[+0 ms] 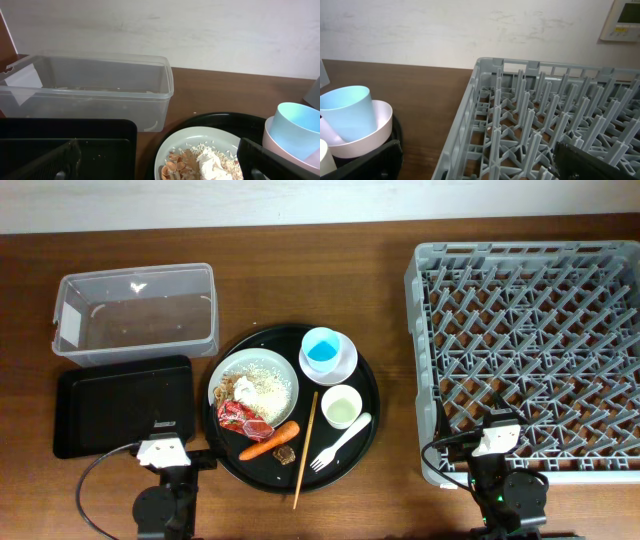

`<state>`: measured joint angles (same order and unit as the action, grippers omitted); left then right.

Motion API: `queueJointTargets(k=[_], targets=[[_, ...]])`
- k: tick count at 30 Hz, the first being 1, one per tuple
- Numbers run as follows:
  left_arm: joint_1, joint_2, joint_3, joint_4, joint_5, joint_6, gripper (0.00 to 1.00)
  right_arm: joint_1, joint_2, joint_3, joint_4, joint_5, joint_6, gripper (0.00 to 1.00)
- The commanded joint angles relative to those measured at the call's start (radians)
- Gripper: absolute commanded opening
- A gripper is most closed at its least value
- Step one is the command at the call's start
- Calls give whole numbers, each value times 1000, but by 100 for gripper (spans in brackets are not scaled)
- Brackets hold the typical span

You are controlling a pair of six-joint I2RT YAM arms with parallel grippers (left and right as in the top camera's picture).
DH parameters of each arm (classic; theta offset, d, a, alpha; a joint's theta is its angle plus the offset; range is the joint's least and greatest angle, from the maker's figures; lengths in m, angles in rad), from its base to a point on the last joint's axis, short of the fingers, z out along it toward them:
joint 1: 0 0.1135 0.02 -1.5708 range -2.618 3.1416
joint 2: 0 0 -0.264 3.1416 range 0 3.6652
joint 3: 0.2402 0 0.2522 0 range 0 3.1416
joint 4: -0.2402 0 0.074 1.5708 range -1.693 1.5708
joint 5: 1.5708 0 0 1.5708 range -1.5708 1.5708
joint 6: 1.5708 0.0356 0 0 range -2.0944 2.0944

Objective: Sort waste into correct bins and load items into the dishwasher rack

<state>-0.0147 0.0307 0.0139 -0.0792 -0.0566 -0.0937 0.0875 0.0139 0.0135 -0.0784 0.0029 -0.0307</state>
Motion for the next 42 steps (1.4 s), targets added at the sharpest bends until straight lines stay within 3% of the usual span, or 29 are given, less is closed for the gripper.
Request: queueJointTargets(k=[1,9,13,21,31,34,38,42], targets=[[-4,4,-5,2,7,13,99,-3,-10,-8,-3,1,2,99],[-4,5,35,-8,35,12,99,-3,-9,7,55,-8,106,99],[-4,58,168,-104,35,8,99,-4,13,126,-90,-14,118,99],[-4,455,600,-376,45,8,99,-4,222,520,-493,-14,118,99],[-4,967,1103,-839,96,8,99,-4,627,966,-921,-19,118,99],[-4,1023,1115,-832,109,8,99,-4,680,991,-954,-32,117,99],[-4,1101,1115,-748,257,8,99,-4,695,991,-970,-32,117,99],[-4,1220,1115,-715,267,-9,99,-4,695,991,-974,-25,117,99]])
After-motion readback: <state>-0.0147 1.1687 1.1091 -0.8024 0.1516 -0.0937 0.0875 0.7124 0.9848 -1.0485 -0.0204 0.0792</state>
